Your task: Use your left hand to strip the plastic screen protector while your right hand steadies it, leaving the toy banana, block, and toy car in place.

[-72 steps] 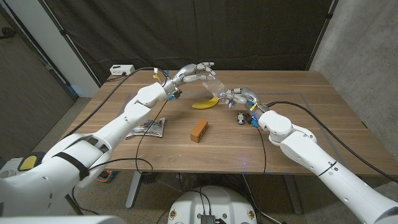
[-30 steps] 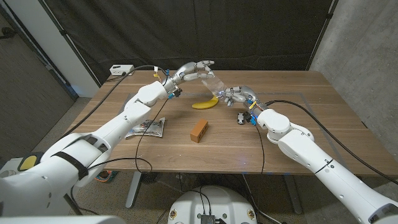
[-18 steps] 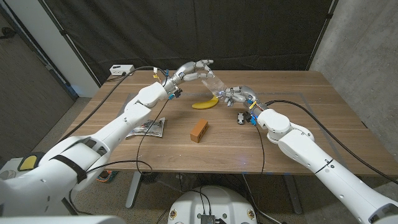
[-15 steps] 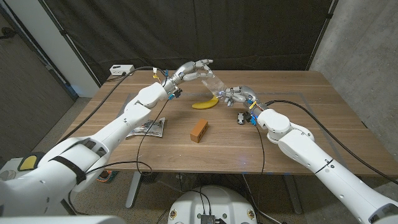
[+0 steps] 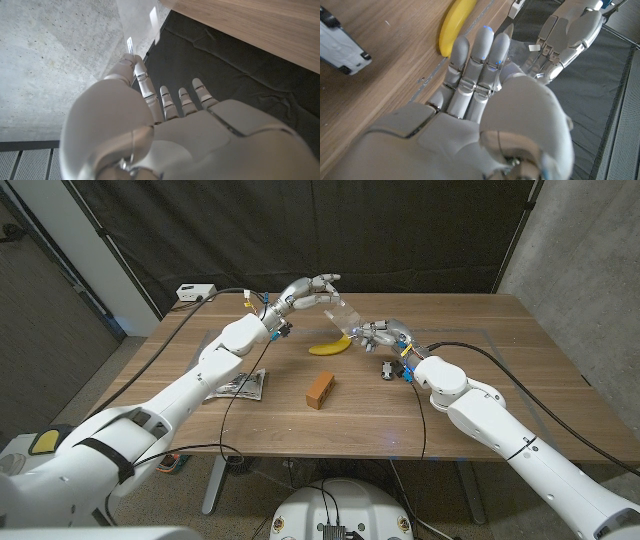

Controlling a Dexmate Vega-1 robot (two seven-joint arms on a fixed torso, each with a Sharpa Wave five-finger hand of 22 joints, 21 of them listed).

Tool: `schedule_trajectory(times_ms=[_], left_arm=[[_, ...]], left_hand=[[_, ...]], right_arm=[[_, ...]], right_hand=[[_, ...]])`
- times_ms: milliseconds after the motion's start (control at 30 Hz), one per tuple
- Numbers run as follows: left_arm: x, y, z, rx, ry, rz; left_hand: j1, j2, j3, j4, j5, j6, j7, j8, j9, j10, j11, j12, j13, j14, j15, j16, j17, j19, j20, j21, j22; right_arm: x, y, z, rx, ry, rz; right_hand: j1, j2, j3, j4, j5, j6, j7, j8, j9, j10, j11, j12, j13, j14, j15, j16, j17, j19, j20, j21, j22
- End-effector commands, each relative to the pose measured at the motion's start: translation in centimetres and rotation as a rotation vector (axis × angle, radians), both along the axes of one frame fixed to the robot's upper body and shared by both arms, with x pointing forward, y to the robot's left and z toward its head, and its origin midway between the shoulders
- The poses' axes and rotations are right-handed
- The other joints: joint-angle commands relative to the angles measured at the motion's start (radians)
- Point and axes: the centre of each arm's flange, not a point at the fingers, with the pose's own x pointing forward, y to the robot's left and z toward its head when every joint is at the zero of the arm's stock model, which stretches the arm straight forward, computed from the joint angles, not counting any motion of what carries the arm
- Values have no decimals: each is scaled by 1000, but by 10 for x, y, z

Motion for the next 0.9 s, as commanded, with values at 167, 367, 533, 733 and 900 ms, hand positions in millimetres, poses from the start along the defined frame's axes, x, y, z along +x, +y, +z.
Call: schedule_trajectory(times_ms=[167,367,533,733,900], left_arm=[[-6,-6,4,63,-41,30],[-9,-18,5,130,-53,0],[-16,-28,6,168,-78,-44],[-26,-37,10,220,-164,-24],[-41,-38,17,281,-311,91]], left_hand=[[14,55,20,7,1,-15,28,6,15,23,-38,7,10,9,-20,4,5,24,-9,27,6],[-5,87,16,34,23,-68,36,18,67,8,-29,0,21,-15,-23,-3,9,25,-26,41,8],[-21,92,6,52,50,-72,16,53,120,-3,-48,-4,34,-34,-25,-6,15,29,-44,53,10],[-20,88,2,53,69,-62,-4,81,155,-10,-63,-6,45,-54,-32,-11,18,24,-48,58,9],[-18,83,-1,52,80,-58,-13,96,175,-14,-65,-7,52,-71,-31,-15,20,16,-56,60,8]], right_arm=[[-3,-2,1,23,-16,11],[-2,-3,1,29,-19,9],[-2,-4,1,43,-13,15],[-2,-5,3,60,11,20],[-2,-8,4,86,39,27]], right_hand=[[12,3,-6,0,8,20,5,5,2,11,-7,-1,5,46,-46,-6,0,-6,-150,9,-3],[13,3,-8,-1,9,21,6,4,2,13,-7,-1,6,50,-46,-7,-1,-2,-150,11,-6],[15,3,-8,-2,10,23,7,4,2,14,-6,-1,5,52,-47,-8,-1,0,-150,11,-8],[20,1,-8,-6,12,27,9,5,0,22,-4,-1,3,58,-49,-7,-1,6,-150,13,-11],[26,1,-7,-9,14,34,14,6,-2,26,-3,-2,-1,65,-49,-9,-8,14,-150,14,-14]])
